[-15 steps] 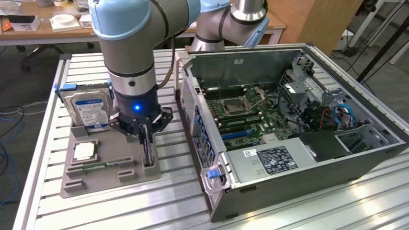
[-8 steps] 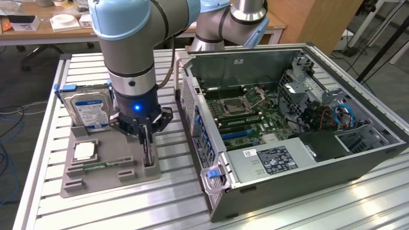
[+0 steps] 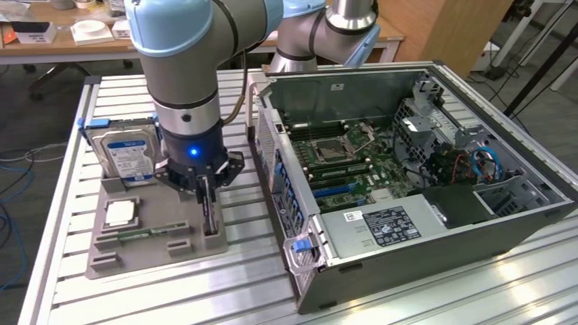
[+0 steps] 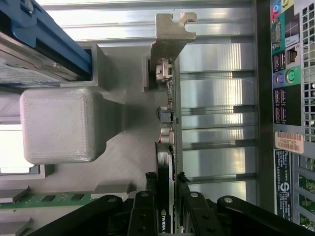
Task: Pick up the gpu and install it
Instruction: 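Pick up the gpu and move the gpu toward the slot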
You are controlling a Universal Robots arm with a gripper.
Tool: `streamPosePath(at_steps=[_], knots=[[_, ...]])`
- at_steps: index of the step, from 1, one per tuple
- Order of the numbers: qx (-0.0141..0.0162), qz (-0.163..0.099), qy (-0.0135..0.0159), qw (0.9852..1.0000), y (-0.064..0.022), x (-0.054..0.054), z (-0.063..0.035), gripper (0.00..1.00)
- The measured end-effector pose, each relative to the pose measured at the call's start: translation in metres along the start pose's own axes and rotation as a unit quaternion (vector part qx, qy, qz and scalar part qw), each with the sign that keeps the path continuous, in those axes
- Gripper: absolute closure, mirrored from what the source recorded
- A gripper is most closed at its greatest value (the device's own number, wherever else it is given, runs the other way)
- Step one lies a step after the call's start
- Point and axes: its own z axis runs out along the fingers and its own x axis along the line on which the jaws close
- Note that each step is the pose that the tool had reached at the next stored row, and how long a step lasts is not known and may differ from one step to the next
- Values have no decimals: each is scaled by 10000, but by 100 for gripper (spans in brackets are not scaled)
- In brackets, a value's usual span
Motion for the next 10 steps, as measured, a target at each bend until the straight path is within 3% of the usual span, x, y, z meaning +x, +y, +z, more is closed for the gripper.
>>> streamPosePath(at_steps=[10], knots=[[0,0,0,10000,3,-2,-91,73]])
